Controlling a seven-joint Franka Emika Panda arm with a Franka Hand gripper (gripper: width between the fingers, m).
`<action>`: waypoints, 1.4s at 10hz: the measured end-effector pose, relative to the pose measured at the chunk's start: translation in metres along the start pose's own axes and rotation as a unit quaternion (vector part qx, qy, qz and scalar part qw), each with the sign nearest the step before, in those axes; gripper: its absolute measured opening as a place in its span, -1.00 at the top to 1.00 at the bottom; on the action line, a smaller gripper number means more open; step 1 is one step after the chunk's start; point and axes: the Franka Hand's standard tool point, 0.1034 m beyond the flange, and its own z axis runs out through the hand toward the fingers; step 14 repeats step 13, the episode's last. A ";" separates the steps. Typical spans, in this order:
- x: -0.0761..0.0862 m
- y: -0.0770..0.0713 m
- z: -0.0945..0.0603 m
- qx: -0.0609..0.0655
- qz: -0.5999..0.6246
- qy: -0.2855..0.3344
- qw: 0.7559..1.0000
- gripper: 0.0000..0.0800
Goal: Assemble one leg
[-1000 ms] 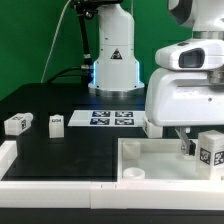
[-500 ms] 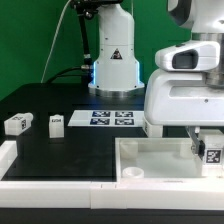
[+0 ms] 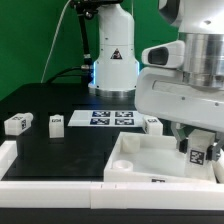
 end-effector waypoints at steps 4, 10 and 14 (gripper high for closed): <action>0.006 0.019 -0.002 -0.044 0.142 -0.003 0.989 0.22; 0.005 0.019 -0.001 -0.042 0.148 -0.005 0.988 -0.61; 0.005 0.019 -0.001 -0.042 0.148 -0.005 0.988 -0.62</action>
Offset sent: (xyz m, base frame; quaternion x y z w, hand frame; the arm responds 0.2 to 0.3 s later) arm 0.0000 0.0000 0.0000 0.0000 0.0000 0.2667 0.9638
